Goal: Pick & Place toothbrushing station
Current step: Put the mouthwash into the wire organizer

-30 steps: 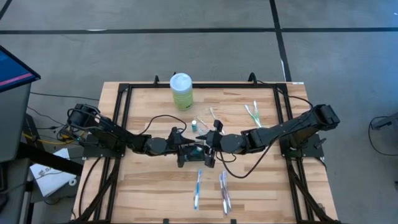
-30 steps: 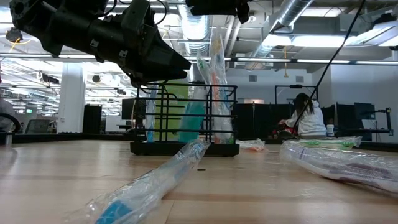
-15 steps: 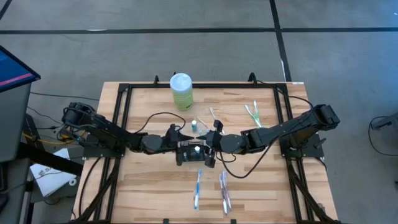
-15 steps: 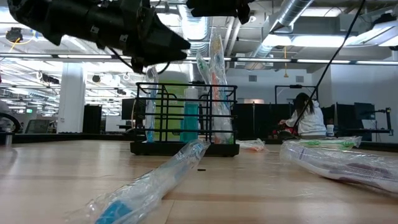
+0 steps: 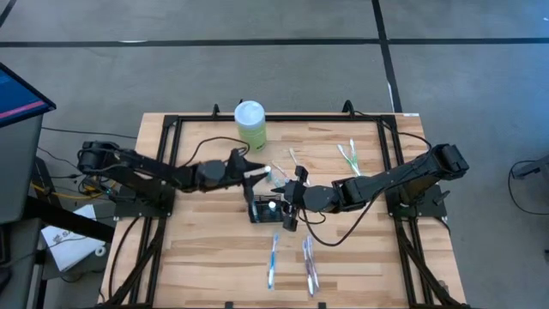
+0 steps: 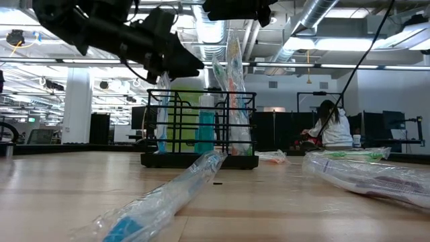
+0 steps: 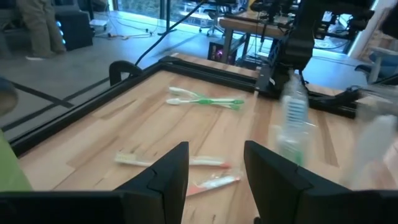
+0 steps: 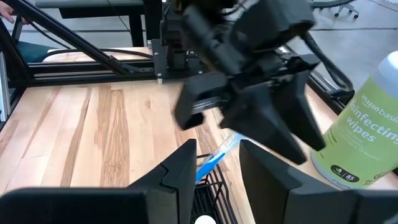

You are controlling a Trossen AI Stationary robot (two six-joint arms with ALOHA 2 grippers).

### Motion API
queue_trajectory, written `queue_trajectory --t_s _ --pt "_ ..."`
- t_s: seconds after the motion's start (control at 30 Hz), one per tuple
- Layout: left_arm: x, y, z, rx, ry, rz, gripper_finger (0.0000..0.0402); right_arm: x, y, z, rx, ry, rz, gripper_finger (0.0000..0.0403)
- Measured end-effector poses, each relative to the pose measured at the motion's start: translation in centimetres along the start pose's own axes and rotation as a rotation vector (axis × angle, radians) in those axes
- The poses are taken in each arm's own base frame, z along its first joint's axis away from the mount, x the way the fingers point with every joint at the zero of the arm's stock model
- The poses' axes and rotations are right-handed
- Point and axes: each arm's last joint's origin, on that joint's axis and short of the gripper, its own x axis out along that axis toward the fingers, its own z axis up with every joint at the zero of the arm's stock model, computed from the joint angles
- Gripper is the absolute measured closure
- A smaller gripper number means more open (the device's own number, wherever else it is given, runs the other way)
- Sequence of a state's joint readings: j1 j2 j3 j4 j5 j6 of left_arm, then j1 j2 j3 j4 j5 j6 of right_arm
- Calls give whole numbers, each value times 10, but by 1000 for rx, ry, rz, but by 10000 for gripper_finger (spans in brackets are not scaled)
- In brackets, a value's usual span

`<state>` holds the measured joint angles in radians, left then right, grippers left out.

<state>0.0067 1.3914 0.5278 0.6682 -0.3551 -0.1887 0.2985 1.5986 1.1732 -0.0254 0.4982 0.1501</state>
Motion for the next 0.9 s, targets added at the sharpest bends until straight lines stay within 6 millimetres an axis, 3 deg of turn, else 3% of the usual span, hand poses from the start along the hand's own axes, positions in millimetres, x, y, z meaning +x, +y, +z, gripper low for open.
queue_trajectory --t_s 0.9 --pt "16 76 7 -65 73 -154 254 3 -6 0 2 6 -19 290"
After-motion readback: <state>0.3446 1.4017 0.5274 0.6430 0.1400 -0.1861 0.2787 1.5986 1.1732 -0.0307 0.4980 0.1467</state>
